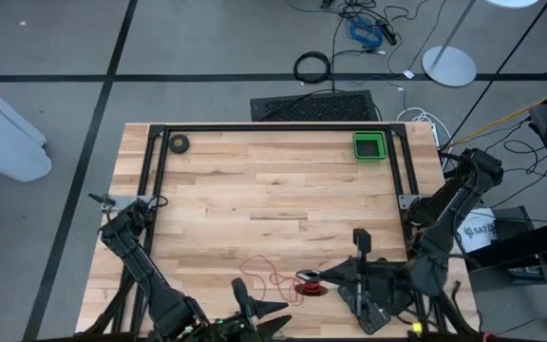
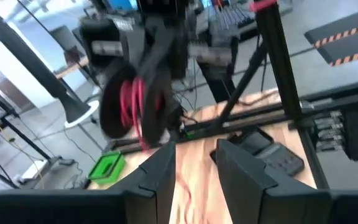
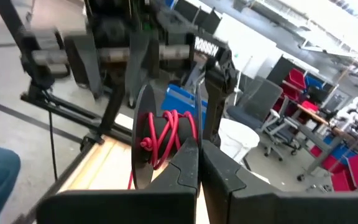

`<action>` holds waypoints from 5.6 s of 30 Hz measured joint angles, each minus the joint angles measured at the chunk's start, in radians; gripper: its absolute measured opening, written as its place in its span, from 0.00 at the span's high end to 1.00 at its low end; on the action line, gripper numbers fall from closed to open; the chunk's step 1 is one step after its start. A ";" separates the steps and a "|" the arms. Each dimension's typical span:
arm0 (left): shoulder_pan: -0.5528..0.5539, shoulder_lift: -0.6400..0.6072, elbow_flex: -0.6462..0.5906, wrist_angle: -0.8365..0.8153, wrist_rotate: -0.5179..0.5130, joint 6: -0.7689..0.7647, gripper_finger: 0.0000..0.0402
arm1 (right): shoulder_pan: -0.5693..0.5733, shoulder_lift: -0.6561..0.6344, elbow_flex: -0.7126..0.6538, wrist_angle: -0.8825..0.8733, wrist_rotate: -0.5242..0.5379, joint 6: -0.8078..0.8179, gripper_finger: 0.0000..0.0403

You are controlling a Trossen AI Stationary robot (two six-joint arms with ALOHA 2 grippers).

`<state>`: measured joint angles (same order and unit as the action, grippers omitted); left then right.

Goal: Coil cords
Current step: Coil the red wire on the black spool

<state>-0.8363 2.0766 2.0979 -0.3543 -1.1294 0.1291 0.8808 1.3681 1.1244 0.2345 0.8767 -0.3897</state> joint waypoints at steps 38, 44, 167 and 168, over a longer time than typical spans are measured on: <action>0.072 0.001 -0.002 0.012 0.111 0.036 0.69 | -0.051 0.017 0.000 -0.014 -0.183 0.034 1.00; 0.070 0.002 -0.002 0.017 0.109 0.034 0.70 | -0.051 0.016 0.000 -0.014 -0.183 0.031 1.00; -0.099 -0.056 -0.001 0.031 -0.323 0.094 0.98 | -0.403 0.566 0.049 0.605 -0.909 0.444 0.80; -0.099 -0.056 -0.001 0.031 -0.323 0.094 0.98 | -0.403 0.566 0.056 0.588 -0.909 0.440 0.80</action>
<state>-0.9356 2.0209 2.0972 -0.3237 -1.4521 0.2236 0.4782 1.9339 1.1807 0.8222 -0.0318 0.0506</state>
